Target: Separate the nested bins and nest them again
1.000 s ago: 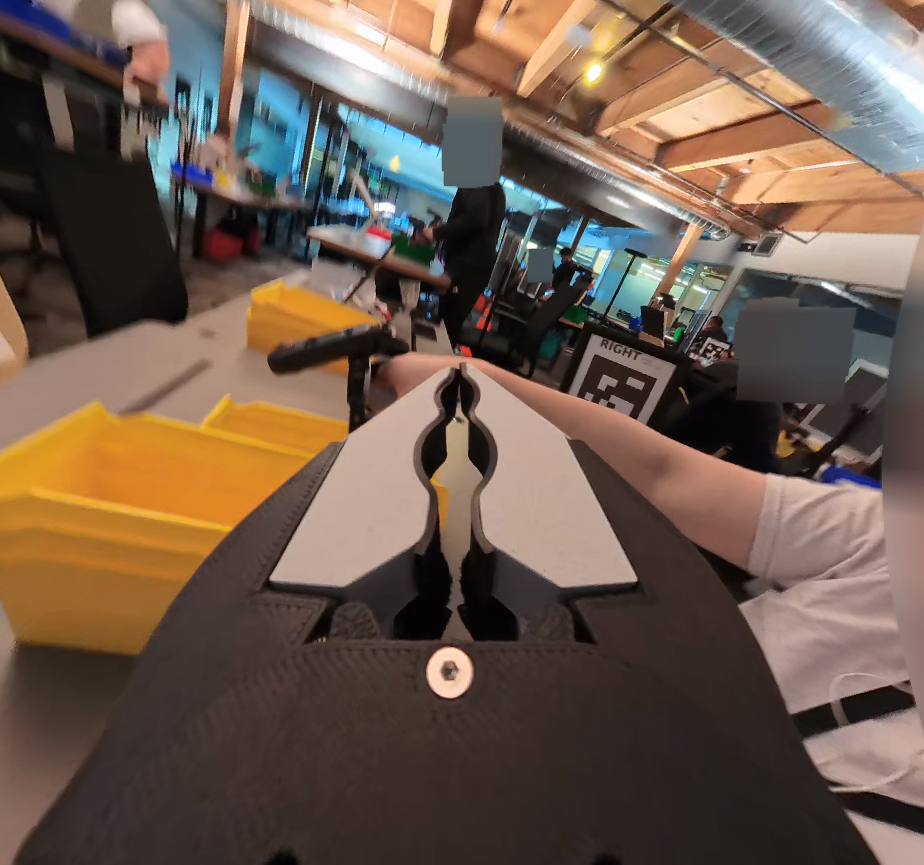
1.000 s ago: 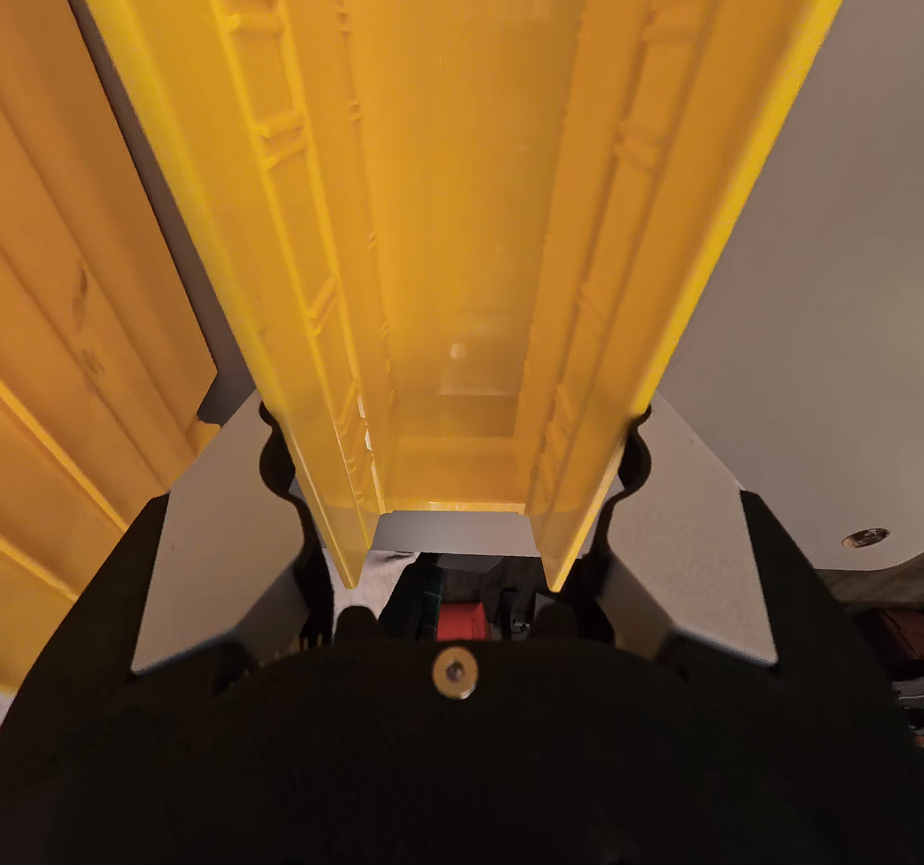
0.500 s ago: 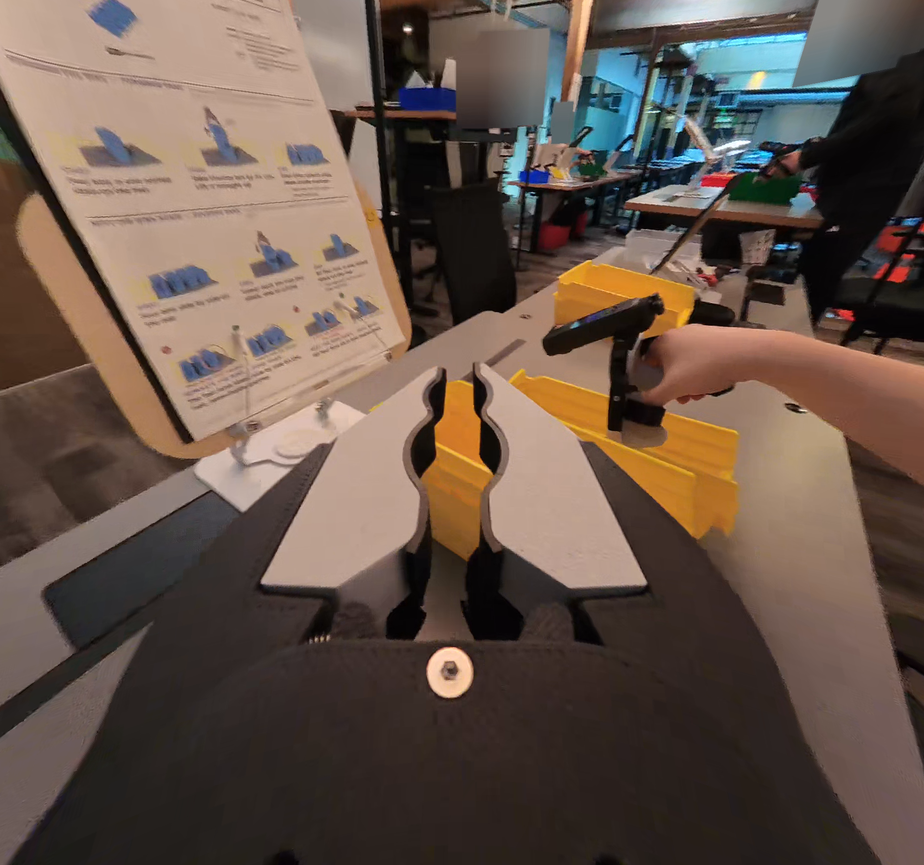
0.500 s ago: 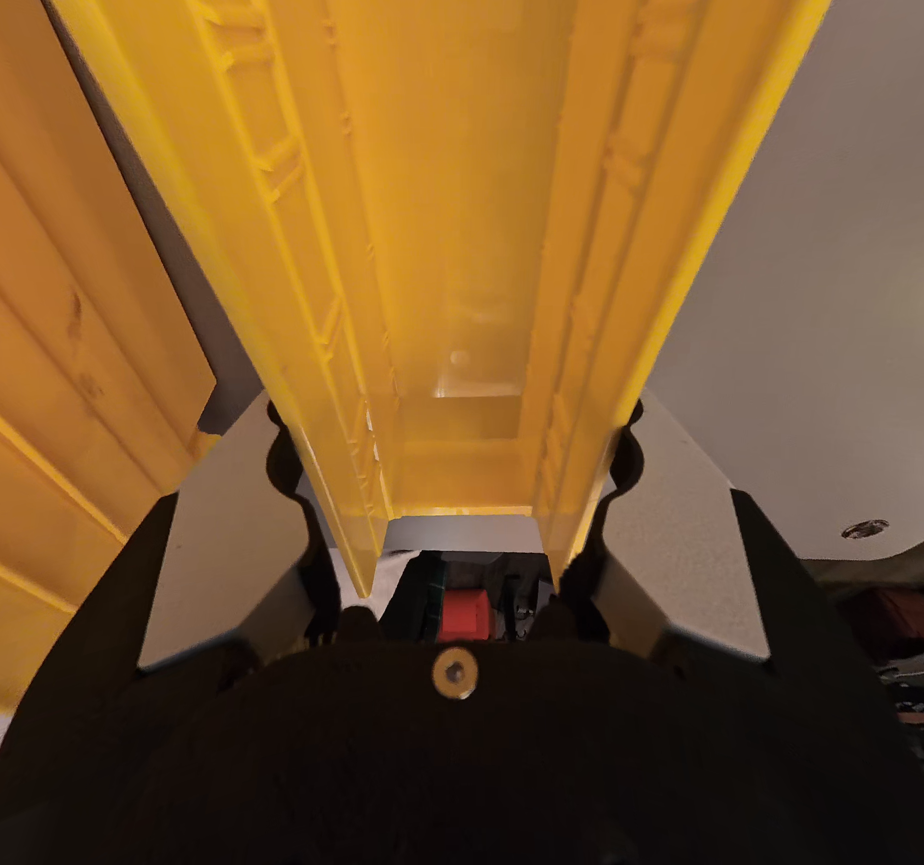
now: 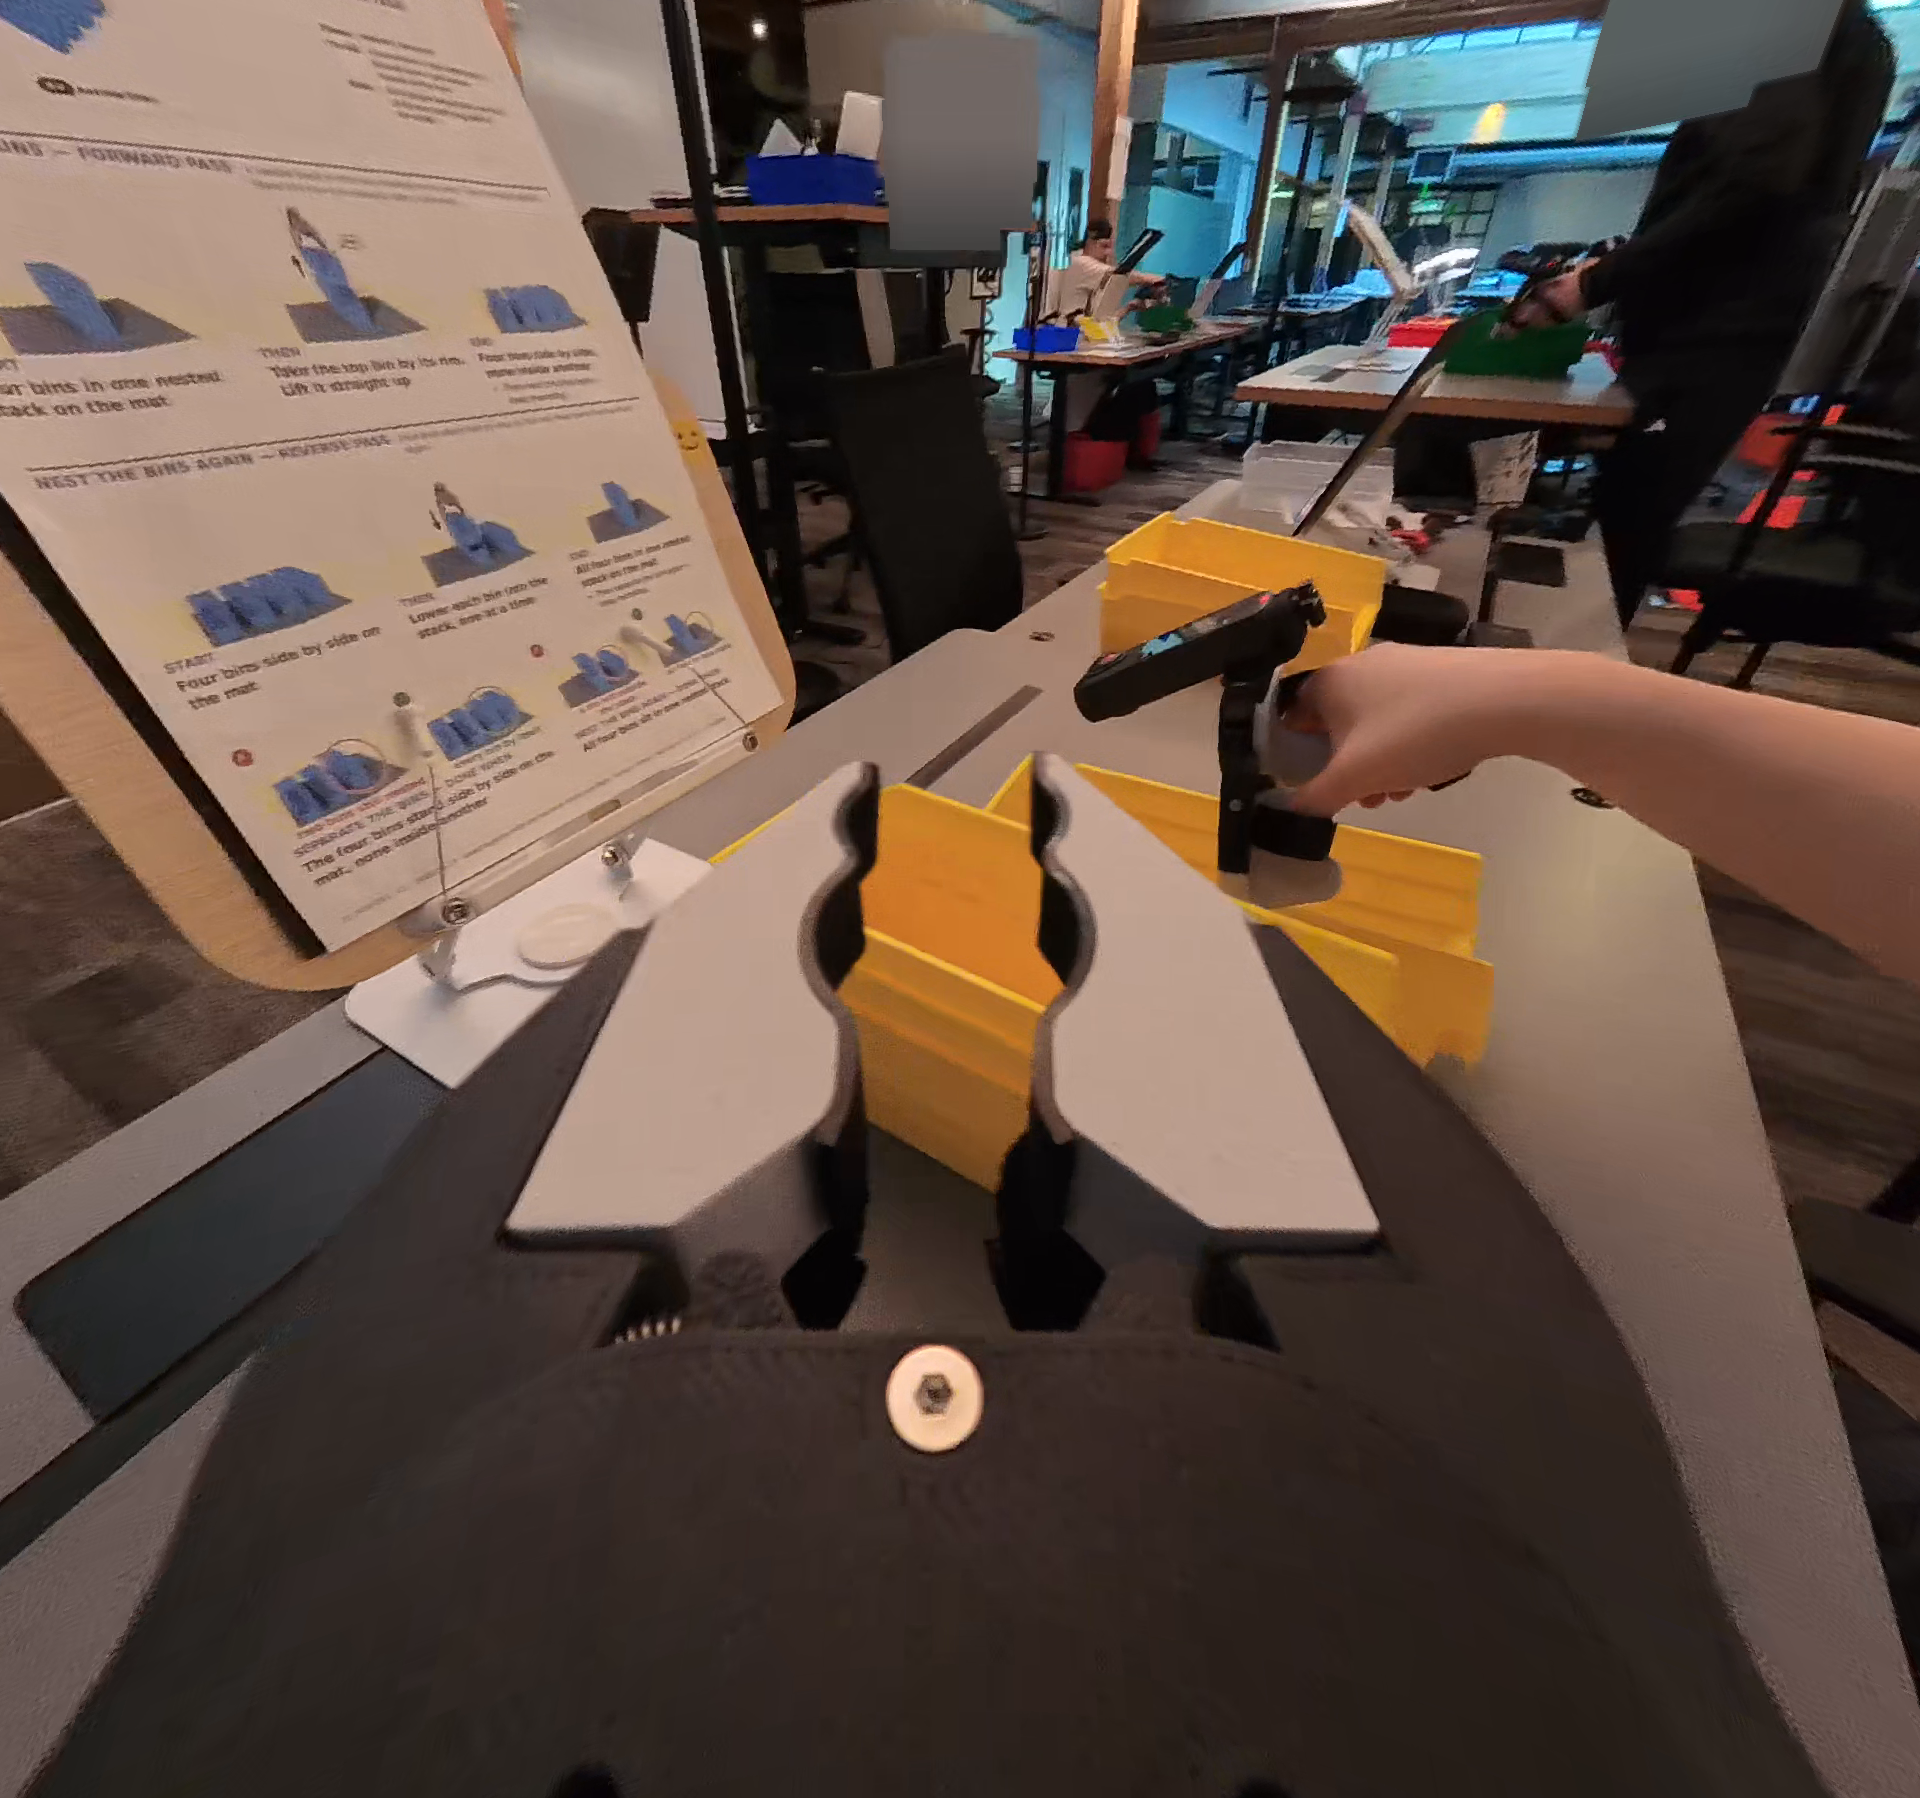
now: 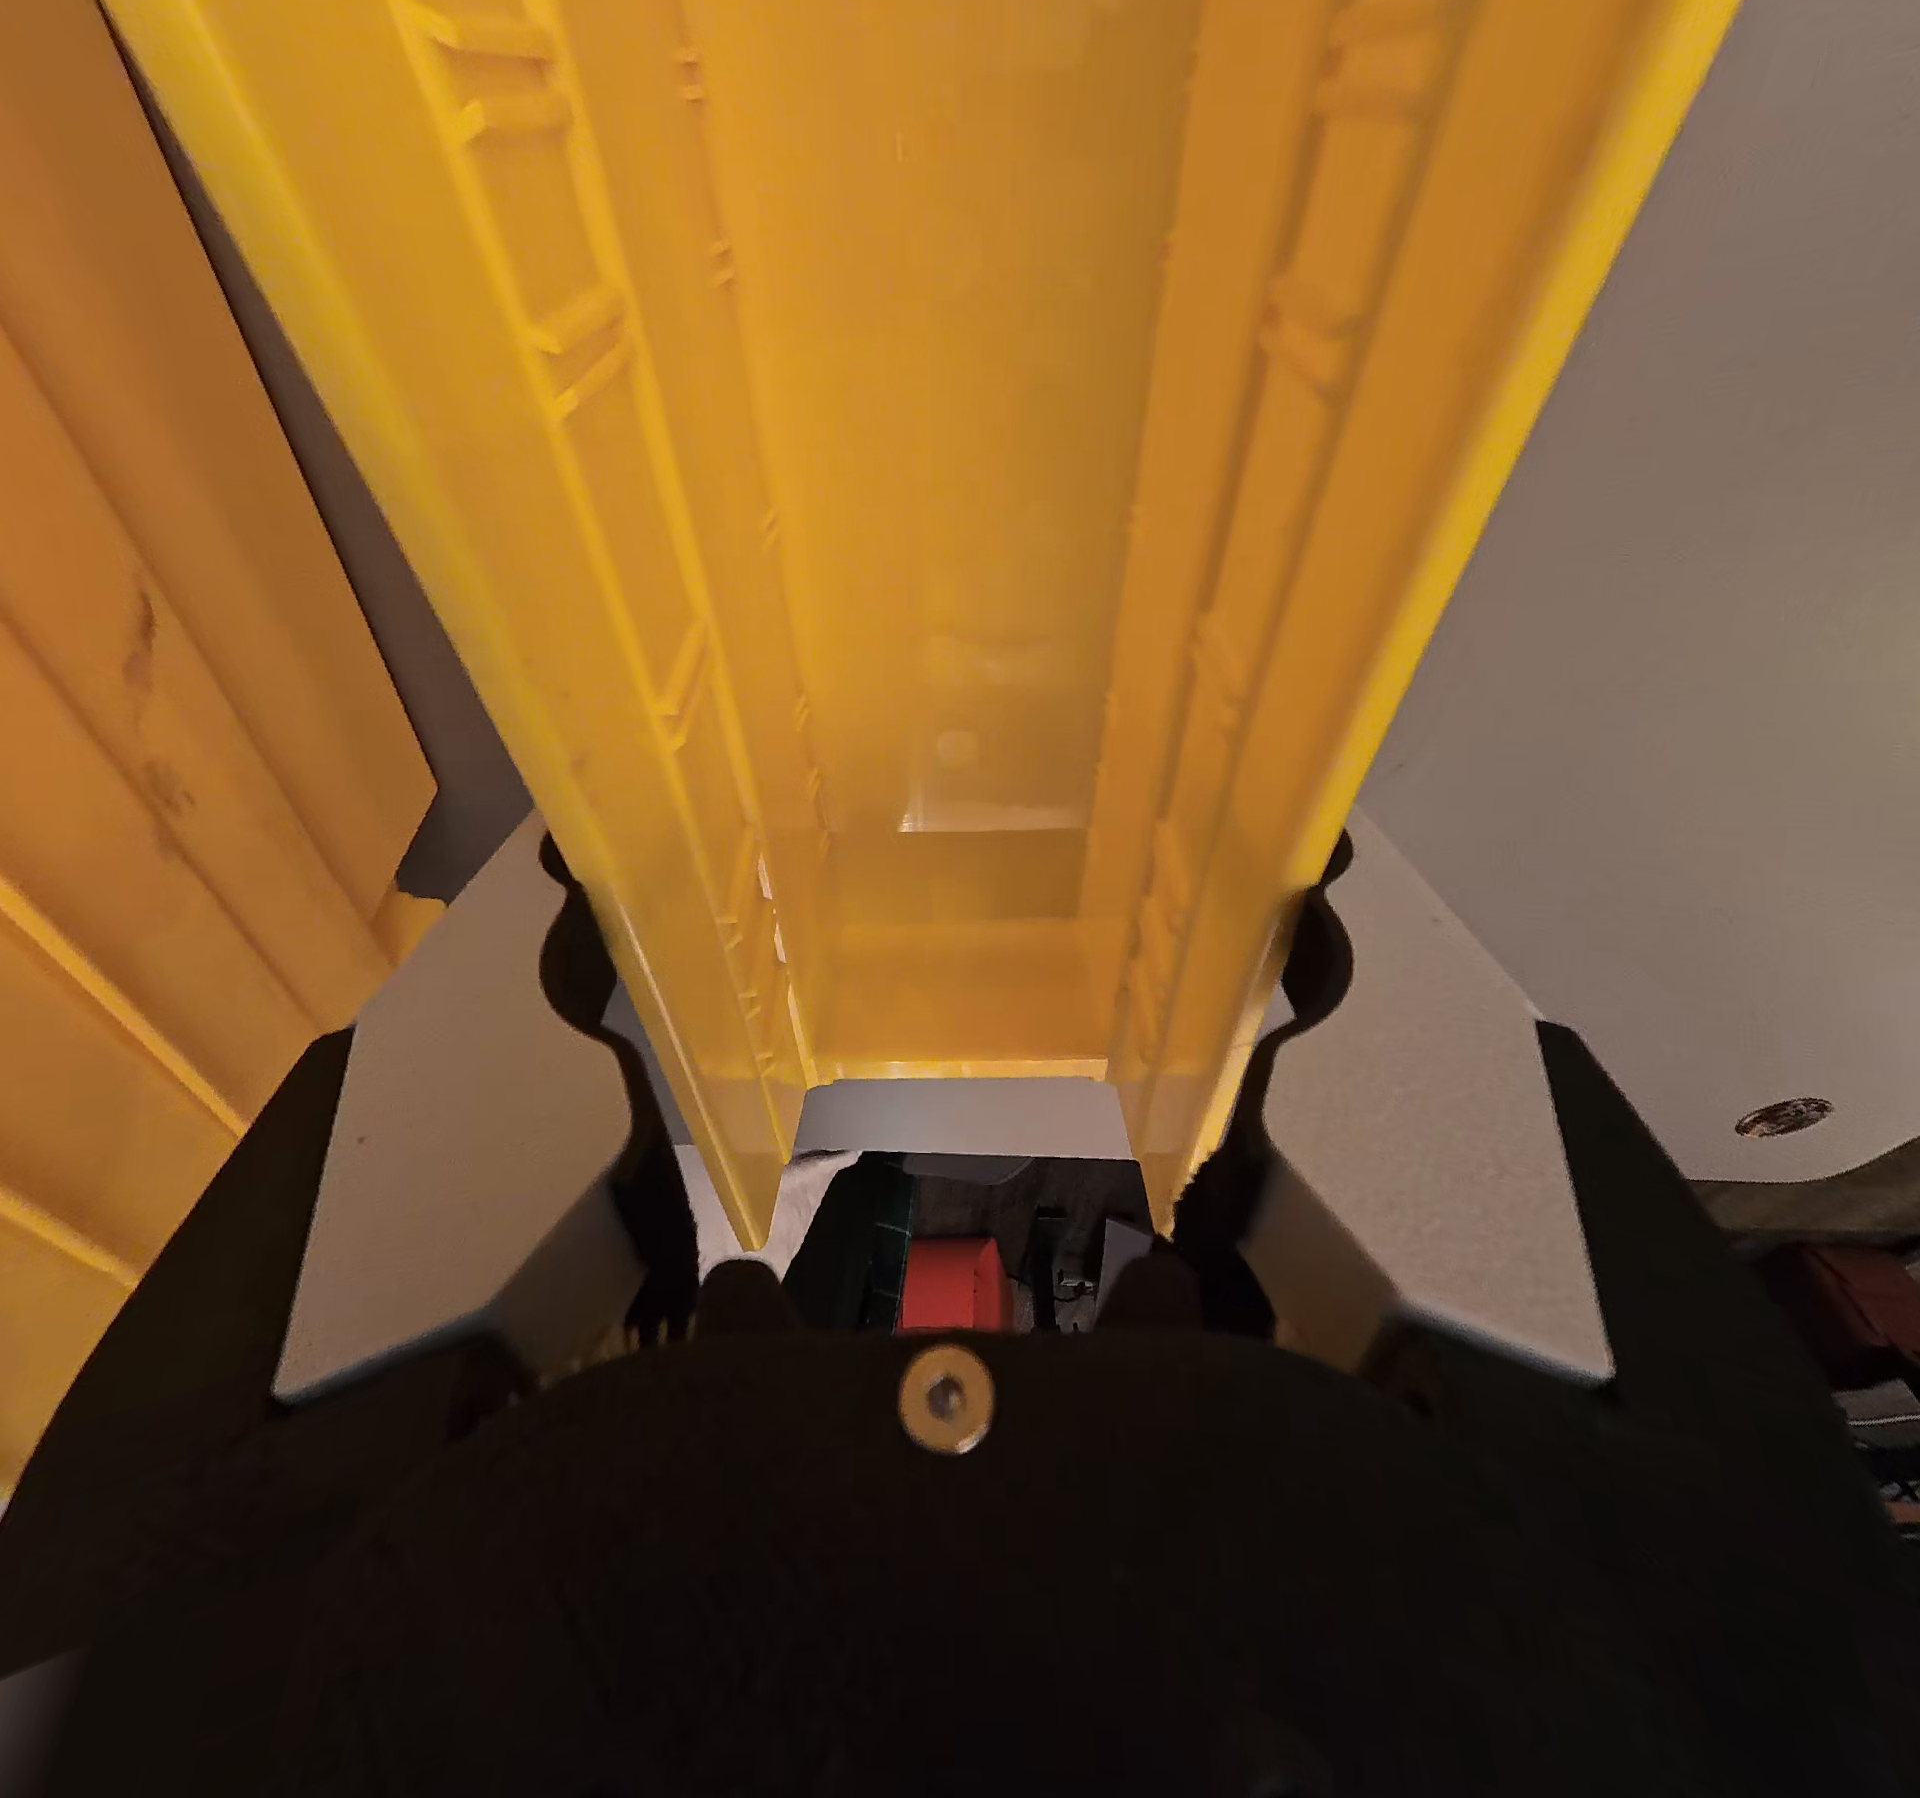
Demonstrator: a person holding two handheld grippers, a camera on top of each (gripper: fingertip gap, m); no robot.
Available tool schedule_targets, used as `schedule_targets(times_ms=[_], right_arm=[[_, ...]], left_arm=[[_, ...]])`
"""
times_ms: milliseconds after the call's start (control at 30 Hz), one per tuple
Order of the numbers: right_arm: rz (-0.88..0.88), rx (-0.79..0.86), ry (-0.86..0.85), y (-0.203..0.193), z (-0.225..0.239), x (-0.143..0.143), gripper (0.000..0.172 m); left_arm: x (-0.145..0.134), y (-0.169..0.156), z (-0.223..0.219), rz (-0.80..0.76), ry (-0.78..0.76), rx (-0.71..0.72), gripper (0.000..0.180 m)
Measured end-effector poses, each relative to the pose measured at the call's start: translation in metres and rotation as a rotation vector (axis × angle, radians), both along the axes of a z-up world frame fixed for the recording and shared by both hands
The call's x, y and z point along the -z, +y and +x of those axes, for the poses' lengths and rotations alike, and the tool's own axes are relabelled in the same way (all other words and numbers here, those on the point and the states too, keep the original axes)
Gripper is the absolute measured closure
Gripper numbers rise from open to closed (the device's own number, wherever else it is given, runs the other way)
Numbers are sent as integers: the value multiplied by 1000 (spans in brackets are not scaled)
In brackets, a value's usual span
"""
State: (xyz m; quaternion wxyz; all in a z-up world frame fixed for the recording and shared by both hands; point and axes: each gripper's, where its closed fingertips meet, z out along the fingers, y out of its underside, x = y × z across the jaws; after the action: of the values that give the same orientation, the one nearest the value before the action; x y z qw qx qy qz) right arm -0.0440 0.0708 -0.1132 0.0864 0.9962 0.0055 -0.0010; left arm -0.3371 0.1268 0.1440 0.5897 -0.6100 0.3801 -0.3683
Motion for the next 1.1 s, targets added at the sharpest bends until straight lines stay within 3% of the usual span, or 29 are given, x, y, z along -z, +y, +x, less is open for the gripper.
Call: schedule_targets(times_ms=[67,100,333,567,767,900,1100], right_arm=[[-1,-1,0,0,0,0,38],[-1,-1,0,0,0,0,37],[-3,-3,2,0,0,1,36],[-4,-6,3,-1,0,1,34],[-2,-10,4,0,1,1,34],[7,-9,2,0,1,3,26],[14,9,1,3,0,3,22]], left_arm=[[0,-4,0,4,6,22,179],[2,-7,1,-6,8,42,180],[9,10,5,-152,-10,-46,171],[11,-7,21,-241,-38,116,180],[30,12,14,-187,90,-8,180],[26,7,19,-239,37,30,180],[36,7,21,-207,123,23,180]])
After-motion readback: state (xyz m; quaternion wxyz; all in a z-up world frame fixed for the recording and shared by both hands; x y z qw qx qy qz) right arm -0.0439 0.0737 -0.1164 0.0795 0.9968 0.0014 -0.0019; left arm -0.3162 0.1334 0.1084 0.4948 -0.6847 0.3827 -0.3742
